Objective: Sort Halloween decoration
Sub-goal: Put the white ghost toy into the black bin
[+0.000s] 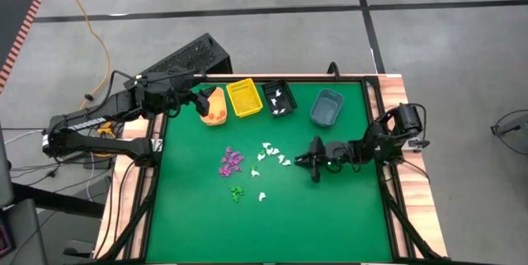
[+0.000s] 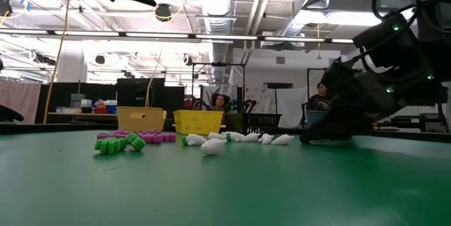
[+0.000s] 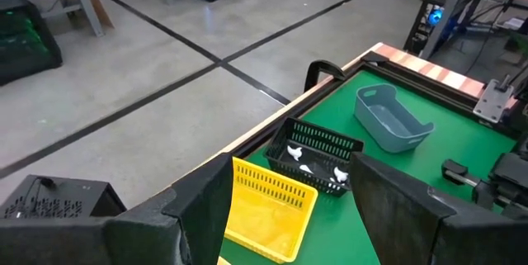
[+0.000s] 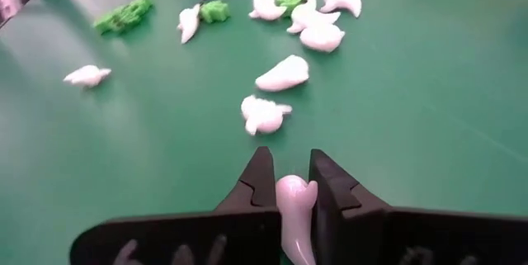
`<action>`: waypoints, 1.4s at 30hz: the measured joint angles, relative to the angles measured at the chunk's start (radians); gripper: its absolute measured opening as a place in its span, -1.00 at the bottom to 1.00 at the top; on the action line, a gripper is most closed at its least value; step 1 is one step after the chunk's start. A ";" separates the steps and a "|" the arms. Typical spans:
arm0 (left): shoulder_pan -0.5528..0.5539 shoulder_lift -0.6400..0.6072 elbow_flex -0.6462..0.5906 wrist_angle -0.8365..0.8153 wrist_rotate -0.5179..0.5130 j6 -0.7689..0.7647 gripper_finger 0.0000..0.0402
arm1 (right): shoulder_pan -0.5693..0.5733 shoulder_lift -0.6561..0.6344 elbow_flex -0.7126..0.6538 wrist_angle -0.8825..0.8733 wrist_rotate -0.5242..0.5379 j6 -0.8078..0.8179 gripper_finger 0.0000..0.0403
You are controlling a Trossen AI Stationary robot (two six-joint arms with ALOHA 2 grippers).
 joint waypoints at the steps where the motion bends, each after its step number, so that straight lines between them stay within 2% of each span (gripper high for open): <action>1: 0.000 0.000 0.000 0.000 0.000 0.003 0.15 | -0.001 -0.019 0.005 -0.019 0.013 0.006 -0.85; 5: 0.000 0.000 0.000 0.002 0.000 0.013 0.15 | -0.031 -0.120 0.051 -0.084 0.053 0.006 -0.85; 8: 0.000 0.000 0.000 0.011 0.001 0.017 0.15 | -0.072 -0.195 0.106 -0.226 0.063 -0.008 -0.85; 12: 0.000 0.000 0.000 0.026 0.002 0.030 0.15 | -0.144 -0.276 0.209 -0.403 0.067 -0.091 -0.85; 17: 0.000 0.000 0.000 0.029 0.003 0.030 0.15 | -0.250 -0.307 0.352 -0.567 0.068 -0.208 -0.85; 23: 0.000 0.000 0.000 0.029 0.006 0.030 0.15 | -0.365 -0.267 0.513 -0.669 0.069 -0.305 -0.85; 29: 0.000 0.000 0.000 0.027 0.006 0.030 0.15 | -0.456 -0.180 0.597 -0.666 0.069 -0.326 -0.80; 36: 0.000 0.000 0.000 0.022 0.006 0.055 0.15 | -0.512 -0.083 0.626 -0.668 0.064 -0.265 -0.54; 42: 0.000 0.000 0.000 0.021 0.008 0.056 0.15 | -0.509 -0.070 0.627 -0.675 0.039 -0.273 -0.24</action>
